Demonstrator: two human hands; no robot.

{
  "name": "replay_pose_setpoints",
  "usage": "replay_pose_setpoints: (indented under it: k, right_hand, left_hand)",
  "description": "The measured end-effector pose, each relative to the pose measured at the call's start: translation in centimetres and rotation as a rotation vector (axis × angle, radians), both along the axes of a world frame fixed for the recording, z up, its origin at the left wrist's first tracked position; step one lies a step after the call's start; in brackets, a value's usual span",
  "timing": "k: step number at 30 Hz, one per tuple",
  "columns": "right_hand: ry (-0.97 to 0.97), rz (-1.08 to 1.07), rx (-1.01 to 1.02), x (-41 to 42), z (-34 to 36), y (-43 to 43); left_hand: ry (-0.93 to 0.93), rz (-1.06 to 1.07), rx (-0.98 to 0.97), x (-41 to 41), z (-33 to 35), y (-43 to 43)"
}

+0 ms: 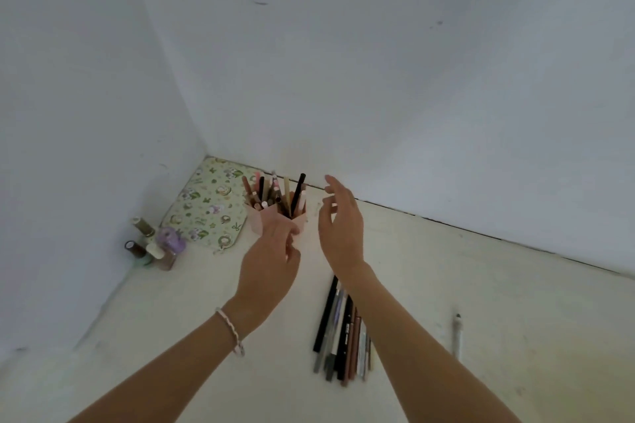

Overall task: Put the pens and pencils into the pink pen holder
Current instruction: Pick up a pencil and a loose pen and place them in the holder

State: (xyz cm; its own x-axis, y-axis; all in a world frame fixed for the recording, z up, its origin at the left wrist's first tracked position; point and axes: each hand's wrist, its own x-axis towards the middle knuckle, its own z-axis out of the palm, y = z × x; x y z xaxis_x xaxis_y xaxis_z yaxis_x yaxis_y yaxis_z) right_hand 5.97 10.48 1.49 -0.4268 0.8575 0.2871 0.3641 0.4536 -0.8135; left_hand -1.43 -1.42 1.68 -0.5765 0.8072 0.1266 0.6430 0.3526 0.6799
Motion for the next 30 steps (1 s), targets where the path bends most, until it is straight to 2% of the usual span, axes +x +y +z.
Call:
replay_pose_setpoints:
  k: [2, 5, 8, 13, 17, 20, 25, 27, 30]
  right_hand:
    - [0.037, -0.088, -0.037, 1.9, 0.7, 0.6]
    - [0.045, -0.179, -0.063, 5.4, 1.5, 1.8]
    - [0.035, -0.266, -0.098, 9.6, 1.8, 2.5]
    - [0.014, -0.381, -0.113, 15.2, 1.1, 2.0]
    - [-0.01, -0.436, -0.156, 18.6, -0.1, 0.7]
    - [-0.083, -0.49, -0.191, 21.4, -1.4, 0.2]
    - [-0.396, -0.506, -0.33, 24.7, -3.9, -0.8]
    - [-0.518, -0.447, -0.358, 25.2, -4.8, -1.3]
    - [-0.694, -0.367, -0.331, 25.4, -6.1, -1.9]
  left_hand:
    - [-0.15, 0.002, -0.244, 1.8, -1.8, 0.1]
    - [-0.199, -0.022, -0.461, 4.2, -4.1, 0.5]
    - [-0.235, -0.042, -0.506, 6.3, -5.2, 1.2]
    - [-0.152, -0.021, -0.52, 8.0, -5.5, 2.0]
    - [-0.208, 0.006, -0.537, 8.1, -4.8, 2.5]
    - [-0.221, 0.055, -0.36, 7.9, -2.8, 3.9]
    - [-0.321, -0.006, 0.095, 10.0, 2.5, 6.7]
    - [-0.347, -0.047, 0.174, 11.3, 3.5, 7.3]
    - [-0.371, -0.085, 0.188, 12.5, 3.7, 7.3]
